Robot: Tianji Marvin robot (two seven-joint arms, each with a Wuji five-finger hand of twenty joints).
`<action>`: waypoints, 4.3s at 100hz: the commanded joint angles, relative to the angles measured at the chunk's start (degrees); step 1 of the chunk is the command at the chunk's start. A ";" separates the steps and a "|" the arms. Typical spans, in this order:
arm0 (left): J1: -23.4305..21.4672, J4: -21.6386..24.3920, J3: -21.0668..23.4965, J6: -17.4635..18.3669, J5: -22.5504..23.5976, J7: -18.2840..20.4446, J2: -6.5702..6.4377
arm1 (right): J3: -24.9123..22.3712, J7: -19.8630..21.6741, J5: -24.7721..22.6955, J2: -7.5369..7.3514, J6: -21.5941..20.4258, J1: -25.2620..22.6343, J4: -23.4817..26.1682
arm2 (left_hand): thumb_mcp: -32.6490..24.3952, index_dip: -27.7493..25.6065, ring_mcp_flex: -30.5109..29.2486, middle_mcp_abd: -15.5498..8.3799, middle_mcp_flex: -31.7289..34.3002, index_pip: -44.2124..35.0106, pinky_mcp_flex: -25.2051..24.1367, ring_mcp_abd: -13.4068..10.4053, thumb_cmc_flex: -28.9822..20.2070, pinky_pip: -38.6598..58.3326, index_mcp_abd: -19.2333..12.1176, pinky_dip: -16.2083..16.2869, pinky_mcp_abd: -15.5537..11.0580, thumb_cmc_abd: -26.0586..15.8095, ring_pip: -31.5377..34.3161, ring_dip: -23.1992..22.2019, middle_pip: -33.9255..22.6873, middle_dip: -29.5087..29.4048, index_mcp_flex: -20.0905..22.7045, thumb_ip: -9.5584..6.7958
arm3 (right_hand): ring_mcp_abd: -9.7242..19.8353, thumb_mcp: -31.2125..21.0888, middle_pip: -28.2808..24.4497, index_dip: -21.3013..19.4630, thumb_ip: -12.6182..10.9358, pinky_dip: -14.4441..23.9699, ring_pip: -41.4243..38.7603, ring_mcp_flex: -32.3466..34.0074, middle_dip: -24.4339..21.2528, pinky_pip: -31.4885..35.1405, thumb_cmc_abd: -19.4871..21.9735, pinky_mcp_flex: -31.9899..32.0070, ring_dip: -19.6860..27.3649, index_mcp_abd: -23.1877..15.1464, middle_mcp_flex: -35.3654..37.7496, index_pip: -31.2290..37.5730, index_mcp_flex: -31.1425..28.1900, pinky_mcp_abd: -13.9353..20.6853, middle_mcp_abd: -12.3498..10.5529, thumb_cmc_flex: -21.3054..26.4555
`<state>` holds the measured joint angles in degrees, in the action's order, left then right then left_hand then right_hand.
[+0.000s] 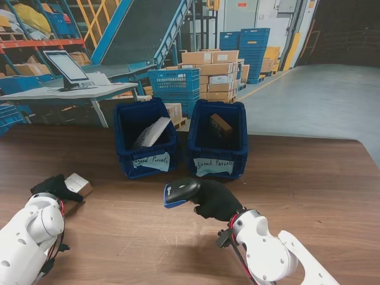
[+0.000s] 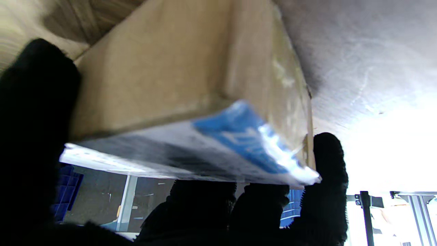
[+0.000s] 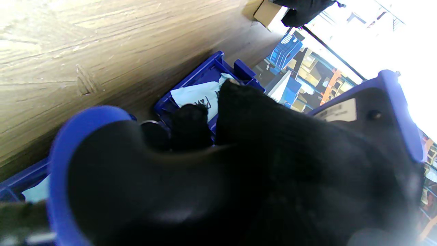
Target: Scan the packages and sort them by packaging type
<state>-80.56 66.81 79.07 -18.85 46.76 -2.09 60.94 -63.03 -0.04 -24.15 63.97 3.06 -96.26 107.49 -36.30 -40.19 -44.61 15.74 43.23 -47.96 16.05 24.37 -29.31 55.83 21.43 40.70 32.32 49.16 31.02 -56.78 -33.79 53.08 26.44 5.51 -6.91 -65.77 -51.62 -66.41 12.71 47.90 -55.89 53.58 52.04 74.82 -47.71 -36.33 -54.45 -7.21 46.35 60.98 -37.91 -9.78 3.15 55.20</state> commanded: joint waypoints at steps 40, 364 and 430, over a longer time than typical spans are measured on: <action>-3.76 8.19 2.50 -1.59 1.24 3.39 0.68 | -0.34 0.30 -0.01 0.29 -0.01 -0.86 0.71 | -18.52 -5.72 -9.32 -8.81 7.97 -19.99 2.74 -5.89 -27.09 7.54 -15.51 6.52 5.77 -6.30 15.82 -6.72 -6.84 2.04 6.72 -4.45 | -1.12 -4.85 0.31 -1.15 -0.73 1.09 -0.39 0.82 0.22 1.77 3.00 -0.68 -1.02 -2.32 0.74 1.38 -3.71 0.01 1.24 5.38; 5.18 13.75 -34.28 31.14 -1.41 -2.13 1.77 | -12.73 1.59 4.25 0.46 4.66 -9.70 7.27 | -13.72 -4.01 -5.71 -10.21 6.93 -18.25 0.01 -7.13 -26.69 3.31 -17.32 5.61 1.18 -10.87 12.64 -5.09 -4.60 3.00 5.12 -4.41 | -1.04 -4.96 0.30 -1.12 -0.70 1.12 -0.48 0.94 0.35 1.87 2.91 -0.82 -1.06 -2.12 0.86 1.26 -3.69 0.05 1.37 5.42; 7.49 11.93 -36.68 27.54 -2.37 -0.05 1.83 | -13.22 2.56 4.80 0.26 4.48 -10.48 7.39 | -11.81 17.62 12.85 -3.14 -14.80 22.11 -9.81 -3.60 -8.72 -10.08 -6.95 -2.40 -2.20 -18.09 -8.46 17.08 4.84 -21.41 2.67 -5.00 | -1.18 -4.94 0.33 -1.16 -0.63 1.20 -0.45 0.86 0.35 1.85 2.89 -0.66 -1.09 -2.12 0.83 1.25 -3.81 -0.10 1.45 5.47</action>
<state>-72.98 77.54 42.43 8.88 44.36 -4.08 63.00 -76.24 1.51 -19.30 64.09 7.60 -106.26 114.14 -36.59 -25.69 -35.71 14.85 33.58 -26.50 8.63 22.19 -31.95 49.49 20.70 40.54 30.89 41.50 27.52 -44.45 -32.33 35.11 26.87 5.54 -6.92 -65.77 -51.62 -66.41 12.71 47.91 -55.91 53.58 52.06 74.82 -47.71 -36.33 -54.46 -7.19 46.35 60.97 -37.91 -9.78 4.37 55.20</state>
